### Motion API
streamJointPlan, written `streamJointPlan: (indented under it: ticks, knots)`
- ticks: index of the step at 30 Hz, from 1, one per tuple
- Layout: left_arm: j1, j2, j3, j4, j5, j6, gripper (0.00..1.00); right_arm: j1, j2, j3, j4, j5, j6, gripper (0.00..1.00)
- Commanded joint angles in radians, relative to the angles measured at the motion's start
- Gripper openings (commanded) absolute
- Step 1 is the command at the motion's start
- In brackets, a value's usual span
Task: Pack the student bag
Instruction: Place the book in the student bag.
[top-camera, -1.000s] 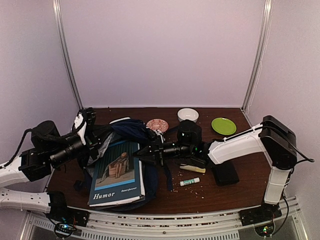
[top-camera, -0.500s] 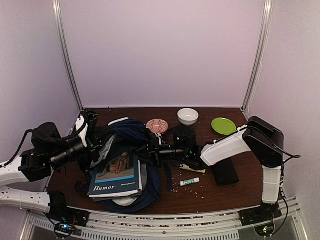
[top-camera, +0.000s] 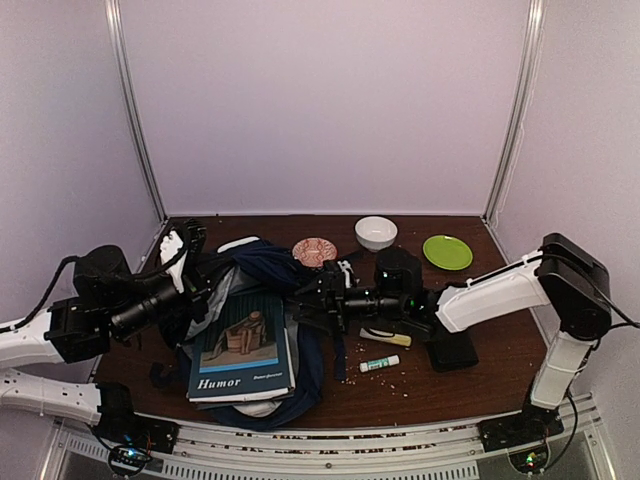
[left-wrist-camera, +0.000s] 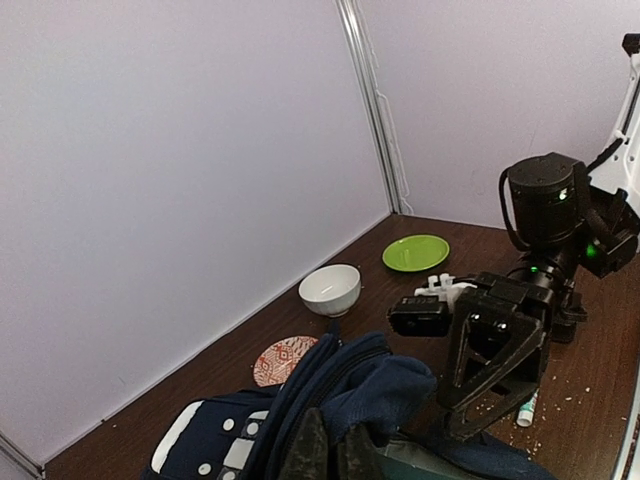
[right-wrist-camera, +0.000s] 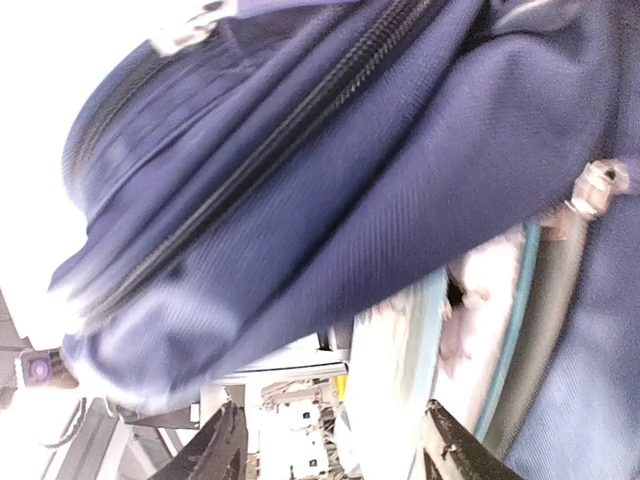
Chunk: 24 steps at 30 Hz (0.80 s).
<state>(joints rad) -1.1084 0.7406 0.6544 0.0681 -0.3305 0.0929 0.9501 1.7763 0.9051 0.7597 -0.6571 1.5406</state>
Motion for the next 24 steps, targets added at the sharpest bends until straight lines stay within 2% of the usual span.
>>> streamJointPlan:
  ticks: [1,6,10,16,24]
  knots:
    - [-0.005,-0.001,0.019,0.192,-0.067,-0.010,0.00,-0.007,-0.129,-0.075,-0.170,0.064,-0.125,0.58]
    - [-0.005,0.050,0.055,0.243,-0.186,-0.020,0.00,0.036,-0.341,-0.120,-0.457,0.181,-0.263,0.60]
    - [-0.005,0.143,0.122,0.299,-0.289,-0.021,0.00,0.118,-0.472,-0.146,-0.574,0.325,-0.285,0.60]
    - [-0.005,0.291,0.231,0.355,-0.380,-0.017,0.00,0.270,-0.514,-0.200,-0.483,0.579,-0.142,0.61]
    - [-0.005,0.416,0.275,0.451,-0.411,0.012,0.00,0.318,-0.442,-0.219,-0.419,0.620,-0.035,0.63]
